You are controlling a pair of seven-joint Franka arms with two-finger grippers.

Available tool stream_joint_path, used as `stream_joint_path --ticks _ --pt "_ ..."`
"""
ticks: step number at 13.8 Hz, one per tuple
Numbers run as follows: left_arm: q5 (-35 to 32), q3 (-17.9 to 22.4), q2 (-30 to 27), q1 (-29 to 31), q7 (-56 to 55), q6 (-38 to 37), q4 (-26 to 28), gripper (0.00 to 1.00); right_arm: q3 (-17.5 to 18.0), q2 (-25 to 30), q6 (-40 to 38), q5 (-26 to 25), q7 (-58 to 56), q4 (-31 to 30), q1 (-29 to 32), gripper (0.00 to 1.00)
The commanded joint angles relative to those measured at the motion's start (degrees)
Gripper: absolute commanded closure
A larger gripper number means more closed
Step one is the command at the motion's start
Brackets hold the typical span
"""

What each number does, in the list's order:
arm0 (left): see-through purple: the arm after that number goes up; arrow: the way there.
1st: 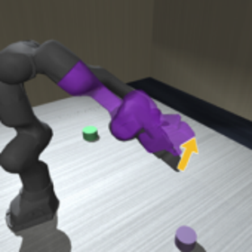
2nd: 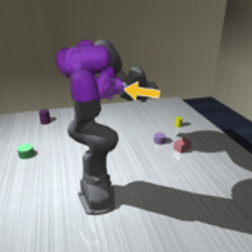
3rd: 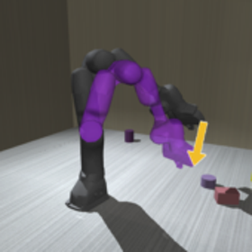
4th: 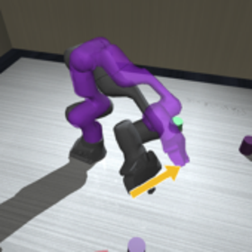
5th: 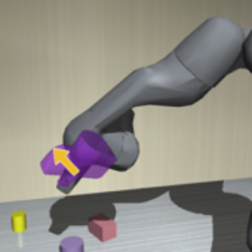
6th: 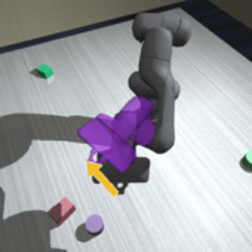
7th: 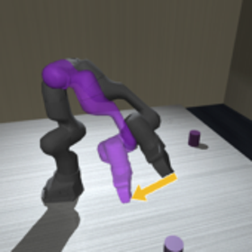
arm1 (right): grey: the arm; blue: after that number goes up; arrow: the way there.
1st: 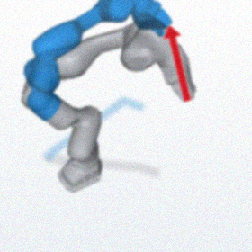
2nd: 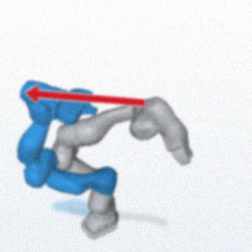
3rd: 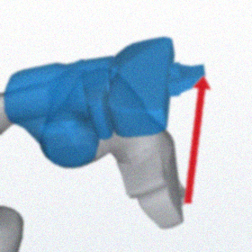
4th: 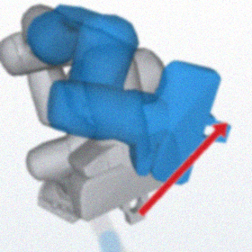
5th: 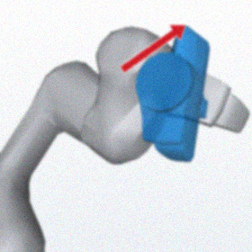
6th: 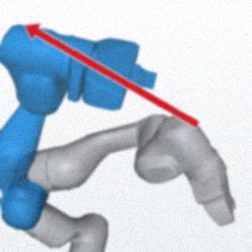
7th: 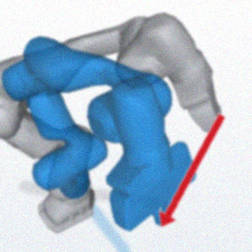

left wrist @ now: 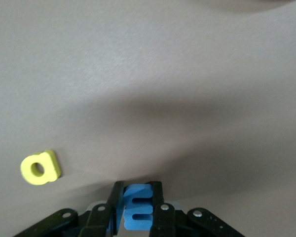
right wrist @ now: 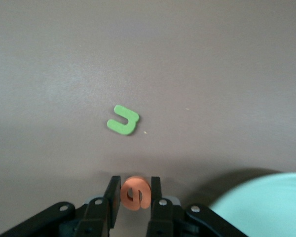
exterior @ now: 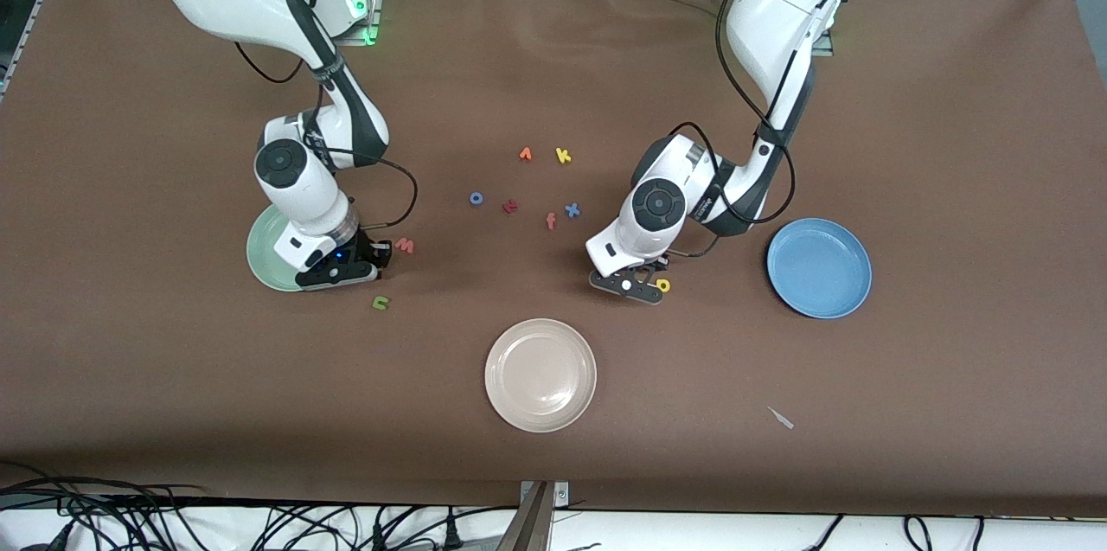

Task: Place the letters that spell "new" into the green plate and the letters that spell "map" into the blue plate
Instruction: 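Place the E on the blue plate while the right gripper places the e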

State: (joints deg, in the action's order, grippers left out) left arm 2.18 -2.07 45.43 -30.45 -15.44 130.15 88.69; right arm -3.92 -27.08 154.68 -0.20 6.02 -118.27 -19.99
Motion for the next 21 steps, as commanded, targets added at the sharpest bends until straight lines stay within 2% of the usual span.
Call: stream_joint_path --ticks 1,3,6,7,9,10,12,14,16,18,19,20,21 --pt "-1.3 0.7 -3.0 2.4 1.4 -7.9 -2.3 0.96 -1.0 8.8 -8.7 -0.6 -3.5 -1.8 0.4 0.88" --pt "-1.2 0.6 -3.9 6.0 9.0 -17.6 -6.5 0.96 -2.1 10.2 -9.6 -0.5 -7.4 -2.9 1.5 0.88" --pt "-1.2 0.6 -6.1 12.1 21.9 -25.8 -7.0 0.94 -2.1 11.7 -6.4 -0.3 -11.4 -7.9 6.1 0.84" --pt "-1.2 0.7 -6.1 14.0 25.2 -29.0 -6.9 0.90 -2.1 12.2 -3.6 -0.3 -12.2 -10.5 7.0 0.78" --pt "-1.2 0.5 -6.2 20.3 28.5 -32.1 -6.3 0.86 -2.1 12.5 -1.4 -0.3 -12.3 -12.2 7.3 0.55" --pt "-1.3 0.3 -6.2 22.9 31.4 -32.6 -5.6 0.85 -2.1 12.6 -1.4 -0.2 -12.2 -12.3 7.3 0.47" --pt "-3.1 0.6 -6.4 25.7 39.3 -32.3 -3.5 0.85 -1.9 12.6 -1.5 -0.1 -11.5 -12.3 7.3 0.41" --pt "-4.4 0.1 -8.2 28.9 41.2 -29.6 0.0 0.84 -0.8 12.4 -1.6 0.1 -10.1 -12.0 7.3 0.40" --pt "-4.5 0.1 -14.6 29.0 40.7 -20.0 10.8 0.81 2.1 11.3 -1.6 0.1 -5.0 -10.3 7.3 0.39" --pt "-4.4 0.2 -19.5 29.7 40.4 -8.5 21.3 0.76 3.3 7.9 -1.7 0.1 -1.9 -4.5 7.3 0.37" --pt "-4.4 0.2 -20.3 30.6 40.2 -4.7 24.2 0.68 3.8 5.8 -1.7 0.1 -0.8 -2.2 7.3 0.36" --pt "-4.4 0.1 -20.2 30.6 39.5 -4.6 24.2 0.30 4.2 3.5 -1.7 0.1 0.6 -0.1 7.3 0.36" --pt "-4.4 0.2 -20.1 30.2 38.9 -5.6 22.6 0.00 4.3 1.8 -1.4 0.3 2.7 1.3 7.2 0.36"
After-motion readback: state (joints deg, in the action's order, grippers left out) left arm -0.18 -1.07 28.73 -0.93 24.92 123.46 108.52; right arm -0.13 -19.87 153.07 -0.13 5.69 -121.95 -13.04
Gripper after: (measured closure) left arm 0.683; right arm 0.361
